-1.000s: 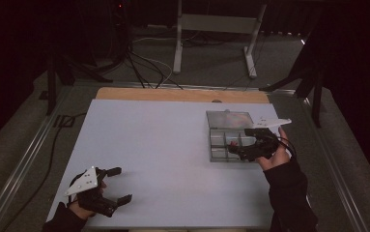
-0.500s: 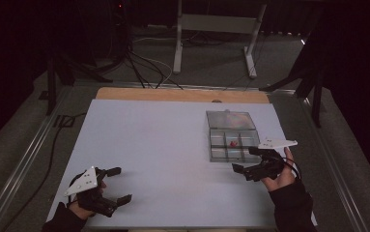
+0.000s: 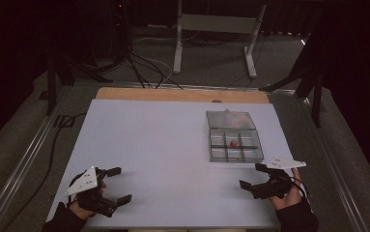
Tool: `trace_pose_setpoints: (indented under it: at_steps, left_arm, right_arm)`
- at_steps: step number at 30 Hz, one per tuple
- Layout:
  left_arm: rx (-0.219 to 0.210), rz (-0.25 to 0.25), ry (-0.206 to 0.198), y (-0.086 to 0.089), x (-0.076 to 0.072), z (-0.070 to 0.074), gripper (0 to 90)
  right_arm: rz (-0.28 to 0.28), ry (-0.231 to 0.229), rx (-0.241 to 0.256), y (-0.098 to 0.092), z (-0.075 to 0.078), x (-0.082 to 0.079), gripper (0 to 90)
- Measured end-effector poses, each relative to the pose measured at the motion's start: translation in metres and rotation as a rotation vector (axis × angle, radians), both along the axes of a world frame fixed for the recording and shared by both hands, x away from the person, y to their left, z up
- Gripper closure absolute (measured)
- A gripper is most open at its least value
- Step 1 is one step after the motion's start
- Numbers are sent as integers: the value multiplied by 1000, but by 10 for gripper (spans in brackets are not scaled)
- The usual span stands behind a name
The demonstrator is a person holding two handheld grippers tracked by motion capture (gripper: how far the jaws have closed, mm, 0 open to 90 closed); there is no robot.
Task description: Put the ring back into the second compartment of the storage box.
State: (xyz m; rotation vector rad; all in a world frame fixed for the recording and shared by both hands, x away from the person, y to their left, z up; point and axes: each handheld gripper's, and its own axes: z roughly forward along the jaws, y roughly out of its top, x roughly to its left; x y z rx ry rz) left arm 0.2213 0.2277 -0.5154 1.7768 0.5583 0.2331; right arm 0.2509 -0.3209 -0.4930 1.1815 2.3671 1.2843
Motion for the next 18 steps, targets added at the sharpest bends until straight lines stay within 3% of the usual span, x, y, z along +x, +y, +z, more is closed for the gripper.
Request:
trace_pose_setpoints:
  at_steps: [9,18]
  left_arm:
    - [6,-3,1,-1,0,-1,3]
    - [7,-6,1,-1,1,-1,4]
  right_arm:
    - [-69,-4,-9,-19,-24,-16,0]
    - [-84,-14,-29,-21,-27,-18,0]
